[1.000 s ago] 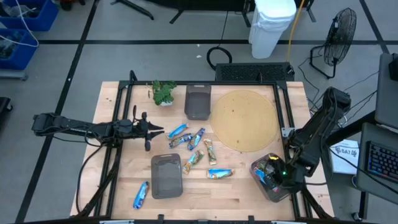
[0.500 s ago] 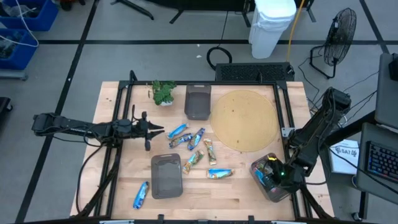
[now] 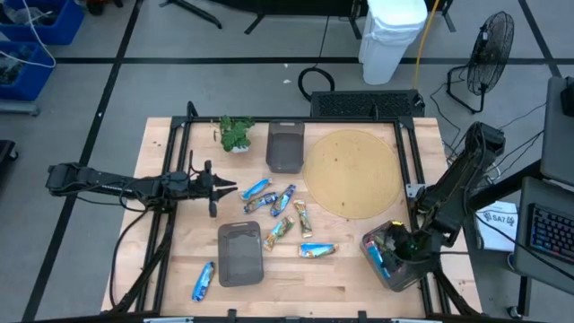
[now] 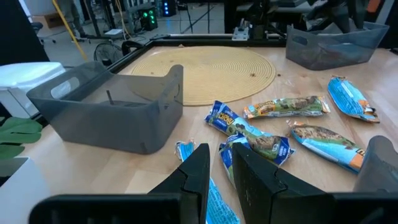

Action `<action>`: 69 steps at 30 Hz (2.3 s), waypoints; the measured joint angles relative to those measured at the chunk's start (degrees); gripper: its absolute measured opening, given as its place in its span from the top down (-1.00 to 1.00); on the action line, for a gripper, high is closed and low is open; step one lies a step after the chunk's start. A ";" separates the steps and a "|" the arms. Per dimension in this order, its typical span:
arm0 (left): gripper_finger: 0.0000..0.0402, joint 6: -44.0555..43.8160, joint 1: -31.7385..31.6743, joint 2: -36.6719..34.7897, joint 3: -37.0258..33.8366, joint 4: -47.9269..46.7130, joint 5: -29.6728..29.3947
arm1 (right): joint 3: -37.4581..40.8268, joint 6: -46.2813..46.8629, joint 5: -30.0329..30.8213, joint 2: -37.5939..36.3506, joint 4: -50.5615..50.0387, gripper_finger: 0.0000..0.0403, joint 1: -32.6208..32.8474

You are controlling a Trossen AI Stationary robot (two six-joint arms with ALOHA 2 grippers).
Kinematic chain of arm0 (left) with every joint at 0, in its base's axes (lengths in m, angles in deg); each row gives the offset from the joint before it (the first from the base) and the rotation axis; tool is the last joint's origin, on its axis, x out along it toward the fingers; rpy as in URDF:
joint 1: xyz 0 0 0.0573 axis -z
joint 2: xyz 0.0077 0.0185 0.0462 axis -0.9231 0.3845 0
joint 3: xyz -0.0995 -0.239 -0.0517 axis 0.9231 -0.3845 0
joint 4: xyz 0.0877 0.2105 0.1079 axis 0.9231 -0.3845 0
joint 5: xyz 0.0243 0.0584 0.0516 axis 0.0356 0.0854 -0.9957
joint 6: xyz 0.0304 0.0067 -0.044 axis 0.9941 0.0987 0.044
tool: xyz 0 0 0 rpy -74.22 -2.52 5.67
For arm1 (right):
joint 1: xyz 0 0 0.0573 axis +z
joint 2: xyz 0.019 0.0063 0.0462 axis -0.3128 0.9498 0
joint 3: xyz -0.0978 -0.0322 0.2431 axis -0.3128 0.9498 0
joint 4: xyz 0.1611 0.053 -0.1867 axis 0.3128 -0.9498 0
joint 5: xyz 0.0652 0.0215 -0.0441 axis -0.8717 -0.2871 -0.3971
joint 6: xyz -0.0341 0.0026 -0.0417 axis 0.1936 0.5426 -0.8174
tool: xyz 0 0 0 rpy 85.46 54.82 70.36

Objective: Pick and place Granola Bars by type
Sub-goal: Put the yellow granola bar into the top black bin

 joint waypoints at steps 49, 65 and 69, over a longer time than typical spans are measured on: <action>0.63 -1.29 0.01 -0.01 0.02 4.11 -0.02 | 23.85 -100.84 38.26 -51.10 24.23 0.40 0.00; 0.63 -3.43 0.00 -0.01 0.02 4.27 -0.02 | 23.89 -111.44 38.04 -57.94 23.21 0.42 -3.97; 0.63 -3.27 0.01 -0.01 0.02 4.28 -0.04 | 24.17 -110.30 33.38 -57.92 23.53 0.42 -7.66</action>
